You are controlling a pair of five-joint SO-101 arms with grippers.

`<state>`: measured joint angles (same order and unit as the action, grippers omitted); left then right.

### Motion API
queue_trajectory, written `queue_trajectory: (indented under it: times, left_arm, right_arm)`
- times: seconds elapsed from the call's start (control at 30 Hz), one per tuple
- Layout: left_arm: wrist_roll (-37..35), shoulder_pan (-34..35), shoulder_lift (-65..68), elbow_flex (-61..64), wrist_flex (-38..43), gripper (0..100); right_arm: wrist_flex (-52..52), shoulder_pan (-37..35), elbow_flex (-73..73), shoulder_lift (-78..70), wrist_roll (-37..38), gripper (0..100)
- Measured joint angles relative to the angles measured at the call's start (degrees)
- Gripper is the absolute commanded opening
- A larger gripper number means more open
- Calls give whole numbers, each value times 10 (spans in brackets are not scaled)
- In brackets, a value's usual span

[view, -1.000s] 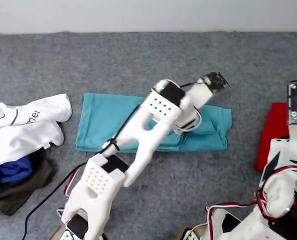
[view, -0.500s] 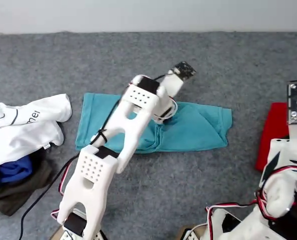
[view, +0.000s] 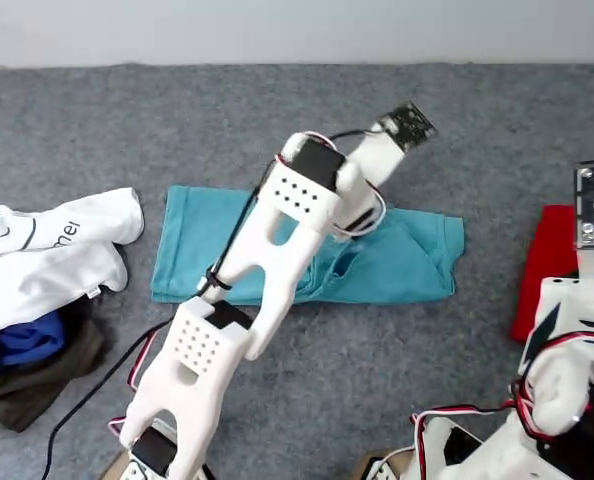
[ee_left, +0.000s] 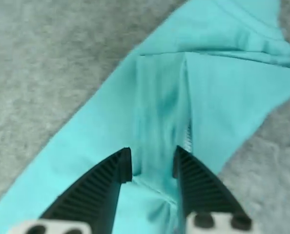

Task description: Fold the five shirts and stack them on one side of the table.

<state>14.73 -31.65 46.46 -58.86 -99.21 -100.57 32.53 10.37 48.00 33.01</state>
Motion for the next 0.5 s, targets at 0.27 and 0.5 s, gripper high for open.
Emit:
queue_trajectory:
  times: [0.27, 0.5]
  left_arm:
    - [0, 6, -11, 62, 2, 119]
    - [0, 85, 14, 65, 29, 122]
  right_arm:
    - [0, 0, 0, 0, 0, 9]
    - [0, 0, 0, 0, 0, 9]
